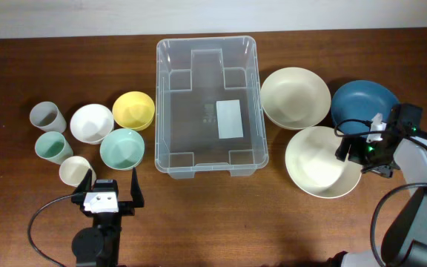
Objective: Pack container
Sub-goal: 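Move the right gripper to the front cream bowl and grasp its rim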
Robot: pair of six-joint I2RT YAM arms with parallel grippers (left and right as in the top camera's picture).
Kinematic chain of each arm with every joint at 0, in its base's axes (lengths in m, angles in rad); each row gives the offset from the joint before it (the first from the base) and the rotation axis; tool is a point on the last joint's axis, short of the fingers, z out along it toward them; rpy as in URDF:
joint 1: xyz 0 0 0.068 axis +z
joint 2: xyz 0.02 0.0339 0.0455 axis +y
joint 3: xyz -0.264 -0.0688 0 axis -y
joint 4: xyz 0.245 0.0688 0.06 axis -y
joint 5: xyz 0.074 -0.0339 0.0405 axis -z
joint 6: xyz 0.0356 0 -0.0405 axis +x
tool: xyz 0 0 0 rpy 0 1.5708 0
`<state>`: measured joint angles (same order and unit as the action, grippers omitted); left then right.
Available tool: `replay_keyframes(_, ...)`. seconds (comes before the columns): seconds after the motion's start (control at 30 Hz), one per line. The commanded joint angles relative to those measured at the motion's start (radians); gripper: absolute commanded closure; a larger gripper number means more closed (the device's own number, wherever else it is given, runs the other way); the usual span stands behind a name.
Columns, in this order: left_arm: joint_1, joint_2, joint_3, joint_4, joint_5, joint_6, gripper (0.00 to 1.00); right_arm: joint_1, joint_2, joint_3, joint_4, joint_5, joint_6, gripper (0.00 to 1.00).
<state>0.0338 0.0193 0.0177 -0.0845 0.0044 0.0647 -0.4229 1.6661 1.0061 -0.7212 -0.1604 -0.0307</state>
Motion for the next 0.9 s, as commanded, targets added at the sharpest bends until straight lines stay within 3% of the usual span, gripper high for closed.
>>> replay_keyframes(0.0, -0.003, -0.008, -0.008, 0.003, 0.008, 0.016, 0.00, -0.003, 0.039, -0.042, 0.056, -0.013, -0.015, 0.03)
replay_keyframes(0.23, -0.003, -0.008, -0.008, 0.003, 0.008, 0.016, 0.00, -0.003, 0.063, -0.094, 0.143, -0.013, -0.018, 0.13)
replay_keyframes(0.37, -0.003, -0.008, -0.008, 0.003, 0.008, 0.016, 0.01, -0.003, 0.063, -0.094, 0.143, -0.013, -0.018, 0.44)
replay_keyframes(0.5, -0.003, -0.008, -0.008, 0.003, 0.008, 0.016, 0.01, -0.003, 0.063, -0.093, 0.142, -0.013, -0.018, 0.62)
replay_keyframes(0.67, -0.003, -0.008, -0.008, 0.003, 0.008, 0.016, 0.00, -0.003, 0.063, -0.093, 0.135, -0.008, -0.018, 0.94)
replay_keyframes(0.87, -0.003, -0.008, -0.008, 0.003, 0.008, 0.016, 0.00, -0.003, 0.061, -0.092, 0.113, 0.018, -0.018, 0.96)
